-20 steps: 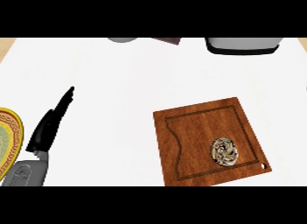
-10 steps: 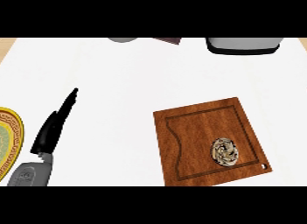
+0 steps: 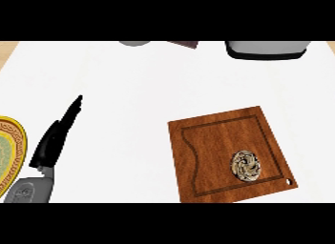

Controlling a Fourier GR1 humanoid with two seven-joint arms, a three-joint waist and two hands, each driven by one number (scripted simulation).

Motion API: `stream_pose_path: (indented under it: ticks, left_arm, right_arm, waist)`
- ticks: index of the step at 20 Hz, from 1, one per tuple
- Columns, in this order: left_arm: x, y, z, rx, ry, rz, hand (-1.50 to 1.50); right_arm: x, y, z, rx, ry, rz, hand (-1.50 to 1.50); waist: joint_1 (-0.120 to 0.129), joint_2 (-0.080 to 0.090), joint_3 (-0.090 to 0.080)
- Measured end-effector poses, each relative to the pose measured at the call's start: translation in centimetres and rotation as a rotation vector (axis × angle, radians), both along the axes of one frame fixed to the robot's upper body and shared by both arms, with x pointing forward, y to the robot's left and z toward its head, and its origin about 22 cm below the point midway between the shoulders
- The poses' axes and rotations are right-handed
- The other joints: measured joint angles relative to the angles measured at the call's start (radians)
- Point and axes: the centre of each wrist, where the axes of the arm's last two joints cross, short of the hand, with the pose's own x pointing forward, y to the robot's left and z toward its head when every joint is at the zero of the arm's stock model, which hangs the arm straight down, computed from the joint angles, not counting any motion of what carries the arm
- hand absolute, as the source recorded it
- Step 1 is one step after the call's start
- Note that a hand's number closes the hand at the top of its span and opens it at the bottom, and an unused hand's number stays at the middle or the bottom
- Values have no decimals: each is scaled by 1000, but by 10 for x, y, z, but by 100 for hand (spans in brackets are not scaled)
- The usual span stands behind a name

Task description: Pick the can from the cutting board and place it in the cardboard box

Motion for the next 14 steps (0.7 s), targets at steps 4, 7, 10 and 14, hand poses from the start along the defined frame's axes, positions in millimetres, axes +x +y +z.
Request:
stream_pose_path:
  ticks: [4,7,10,14]
  left_arm:
    - [5,1,0,6,-3,5,0]
    - [3,2,1,2,-3,5,0]
    - [2,8,1,1,-7,10,0]
    - [-4,8,-3,-1,-2,4,0]
  right_arm:
    - [-3,-8,-2,42,-210,8,-150]
    - [-9,-18,-3,88,-336,-28,-150]
    - [-23,-31,-9,119,-459,-69,-150]
    - [-50,-47,-21,106,-598,-115,-150]
  waist:
    - [-2,0,-1]
    - [0,0,-1]
    - [-4,0,-1]
    - [-5,-1,-1]
